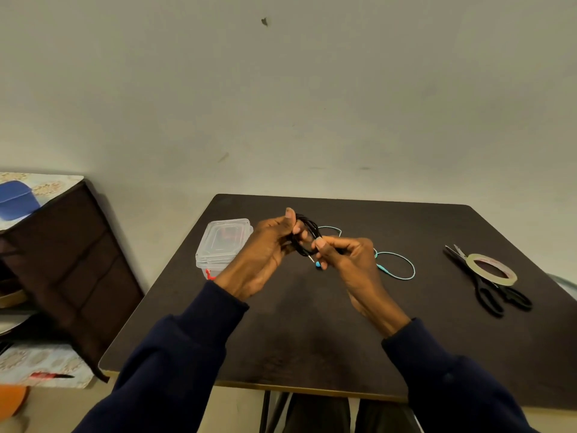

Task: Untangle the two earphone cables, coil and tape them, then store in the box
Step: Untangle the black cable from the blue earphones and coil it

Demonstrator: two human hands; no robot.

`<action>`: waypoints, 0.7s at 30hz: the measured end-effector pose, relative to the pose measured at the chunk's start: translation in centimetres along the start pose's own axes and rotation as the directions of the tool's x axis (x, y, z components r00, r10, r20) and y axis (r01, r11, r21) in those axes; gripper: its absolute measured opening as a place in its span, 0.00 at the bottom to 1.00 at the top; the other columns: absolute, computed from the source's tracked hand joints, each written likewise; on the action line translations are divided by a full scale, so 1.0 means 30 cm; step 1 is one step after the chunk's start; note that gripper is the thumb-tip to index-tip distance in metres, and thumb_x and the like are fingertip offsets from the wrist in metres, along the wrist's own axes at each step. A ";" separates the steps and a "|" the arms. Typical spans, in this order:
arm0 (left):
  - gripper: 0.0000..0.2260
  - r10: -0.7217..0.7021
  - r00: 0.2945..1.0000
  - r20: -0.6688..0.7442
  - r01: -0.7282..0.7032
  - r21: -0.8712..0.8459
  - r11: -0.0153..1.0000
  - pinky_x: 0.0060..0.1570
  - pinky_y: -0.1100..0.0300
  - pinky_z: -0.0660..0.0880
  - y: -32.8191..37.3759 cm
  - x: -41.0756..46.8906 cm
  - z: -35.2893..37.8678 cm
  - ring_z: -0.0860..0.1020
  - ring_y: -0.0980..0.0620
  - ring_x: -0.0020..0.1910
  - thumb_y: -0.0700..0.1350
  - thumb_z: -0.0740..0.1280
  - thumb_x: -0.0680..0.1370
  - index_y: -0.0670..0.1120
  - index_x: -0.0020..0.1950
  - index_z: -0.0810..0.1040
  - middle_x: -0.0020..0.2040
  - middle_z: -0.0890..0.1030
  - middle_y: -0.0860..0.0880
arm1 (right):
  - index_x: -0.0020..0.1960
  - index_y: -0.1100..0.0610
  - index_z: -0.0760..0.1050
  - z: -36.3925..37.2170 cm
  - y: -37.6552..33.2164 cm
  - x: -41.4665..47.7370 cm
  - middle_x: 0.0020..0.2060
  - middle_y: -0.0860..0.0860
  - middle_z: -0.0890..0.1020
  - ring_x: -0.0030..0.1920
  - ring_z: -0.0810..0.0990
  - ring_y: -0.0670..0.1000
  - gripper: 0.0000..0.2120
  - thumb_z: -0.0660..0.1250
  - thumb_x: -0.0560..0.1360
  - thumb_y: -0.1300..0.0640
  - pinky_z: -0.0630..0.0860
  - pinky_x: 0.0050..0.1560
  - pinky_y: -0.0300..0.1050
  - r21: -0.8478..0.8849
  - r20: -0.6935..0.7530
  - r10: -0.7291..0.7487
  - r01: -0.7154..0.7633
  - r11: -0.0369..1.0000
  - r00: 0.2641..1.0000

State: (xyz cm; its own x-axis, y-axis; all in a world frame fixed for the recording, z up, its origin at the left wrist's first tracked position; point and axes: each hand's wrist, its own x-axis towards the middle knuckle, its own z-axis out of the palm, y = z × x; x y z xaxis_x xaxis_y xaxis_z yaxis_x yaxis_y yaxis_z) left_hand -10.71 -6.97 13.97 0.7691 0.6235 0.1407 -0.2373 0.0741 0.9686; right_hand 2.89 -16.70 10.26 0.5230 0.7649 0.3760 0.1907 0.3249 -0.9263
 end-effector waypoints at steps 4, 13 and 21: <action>0.21 0.134 0.987 -0.086 -0.097 0.337 0.936 0.51 0.54 0.76 0.013 0.011 0.007 0.75 0.54 0.41 0.53 0.56 0.85 0.47 0.35 0.74 0.35 0.76 0.51 | 0.46 0.59 0.86 -0.024 -0.004 -0.010 0.40 0.59 0.85 0.35 0.76 0.51 0.08 0.71 0.75 0.55 0.77 0.44 0.52 0.095 0.056 0.073 -0.078 0.992 0.996; 0.19 0.117 0.987 -0.111 -0.065 0.395 0.916 0.52 0.50 0.78 0.036 0.015 0.002 0.77 0.51 0.41 0.52 0.57 0.85 0.46 0.38 0.75 0.39 0.80 0.48 | 0.59 0.60 0.81 -0.058 -0.010 -0.024 0.46 0.59 0.85 0.42 0.81 0.55 0.12 0.70 0.76 0.61 0.78 0.50 0.57 0.146 0.060 0.114 -0.122 0.982 0.992; 0.22 0.102 0.985 -0.139 -0.028 0.455 0.890 0.51 0.53 0.79 0.034 0.017 0.016 0.78 0.54 0.41 0.54 0.57 0.85 0.37 0.45 0.78 0.39 0.81 0.50 | 0.50 0.58 0.82 -0.041 -0.056 -0.051 0.42 0.49 0.86 0.43 0.86 0.47 0.12 0.80 0.68 0.60 0.83 0.46 0.42 -0.263 -0.037 -0.125 0.111 0.958 0.991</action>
State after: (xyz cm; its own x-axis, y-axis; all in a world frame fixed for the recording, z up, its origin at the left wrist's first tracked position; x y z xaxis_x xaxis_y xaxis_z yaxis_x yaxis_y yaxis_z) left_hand -10.29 -6.94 15.13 0.6506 0.7301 0.2090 0.0375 -0.3058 0.9513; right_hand 2.79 -19.10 11.20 0.5255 0.6972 0.4876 0.4594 0.2498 -0.8524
